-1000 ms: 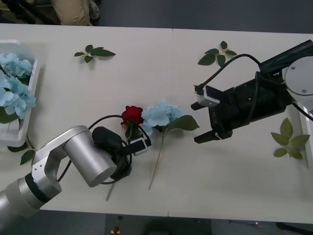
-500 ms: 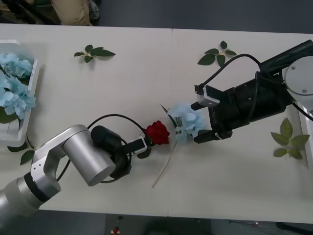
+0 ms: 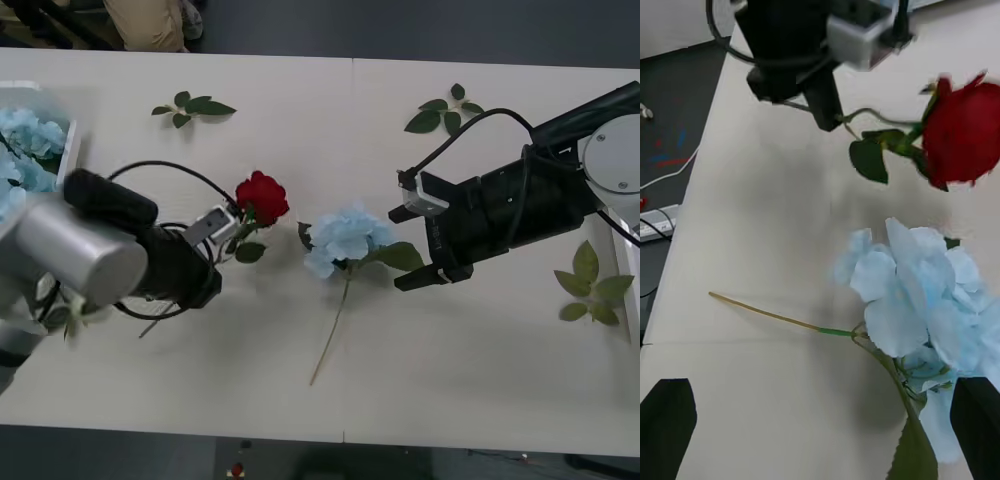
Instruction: Put the red flowers into the right box and the blue flowers into the left box
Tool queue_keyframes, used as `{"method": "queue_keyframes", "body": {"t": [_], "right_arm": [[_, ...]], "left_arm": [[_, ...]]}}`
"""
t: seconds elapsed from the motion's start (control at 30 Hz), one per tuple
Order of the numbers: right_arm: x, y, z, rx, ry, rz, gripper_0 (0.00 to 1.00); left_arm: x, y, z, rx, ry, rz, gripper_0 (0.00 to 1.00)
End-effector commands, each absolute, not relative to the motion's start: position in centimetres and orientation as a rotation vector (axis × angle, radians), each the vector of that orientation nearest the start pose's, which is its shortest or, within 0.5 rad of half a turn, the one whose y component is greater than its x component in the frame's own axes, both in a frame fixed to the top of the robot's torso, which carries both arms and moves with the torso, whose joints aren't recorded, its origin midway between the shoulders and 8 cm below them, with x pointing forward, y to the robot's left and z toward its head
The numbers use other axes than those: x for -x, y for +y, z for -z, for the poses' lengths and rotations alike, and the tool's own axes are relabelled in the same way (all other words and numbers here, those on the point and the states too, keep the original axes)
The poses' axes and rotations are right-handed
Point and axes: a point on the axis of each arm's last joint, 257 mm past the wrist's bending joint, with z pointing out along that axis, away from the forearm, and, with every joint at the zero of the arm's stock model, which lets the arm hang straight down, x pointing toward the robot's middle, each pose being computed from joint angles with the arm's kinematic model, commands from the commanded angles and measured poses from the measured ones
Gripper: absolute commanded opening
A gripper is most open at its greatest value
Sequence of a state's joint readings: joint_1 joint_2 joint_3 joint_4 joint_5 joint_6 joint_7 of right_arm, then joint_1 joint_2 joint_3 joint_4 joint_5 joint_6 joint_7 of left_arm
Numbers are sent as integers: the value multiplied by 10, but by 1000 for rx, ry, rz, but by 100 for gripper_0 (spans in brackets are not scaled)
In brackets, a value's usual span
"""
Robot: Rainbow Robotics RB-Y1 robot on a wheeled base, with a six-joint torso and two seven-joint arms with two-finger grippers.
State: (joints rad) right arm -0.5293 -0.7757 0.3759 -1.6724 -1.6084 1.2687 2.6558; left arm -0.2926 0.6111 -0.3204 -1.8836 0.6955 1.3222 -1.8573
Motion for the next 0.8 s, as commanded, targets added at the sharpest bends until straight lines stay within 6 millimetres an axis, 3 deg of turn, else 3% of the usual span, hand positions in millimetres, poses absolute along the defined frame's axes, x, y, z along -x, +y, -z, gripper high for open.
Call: {"method": "queue_keyframes", "body": {"t": [0.03,0.27,0.37,0.57,0.8], "right_arm": [[-413,-94,190,1713,1612,-607,100],[-413,-94,189,1710,1612,-611,100],[-413,-96,186,1688,1617,-639,100],[-413,-111,183,1506,1682,-835,100],[-406,-136,173,1300,1730,-1049,100]], "left_arm": [[-432,120,241,-1097,2210,239,0],[-397,-1,141,-1093,1874,625,0],[-386,-38,100,-1042,1753,797,0],[-375,-75,53,-976,1597,940,0],[-379,-91,34,-1023,1445,843,0]]}}
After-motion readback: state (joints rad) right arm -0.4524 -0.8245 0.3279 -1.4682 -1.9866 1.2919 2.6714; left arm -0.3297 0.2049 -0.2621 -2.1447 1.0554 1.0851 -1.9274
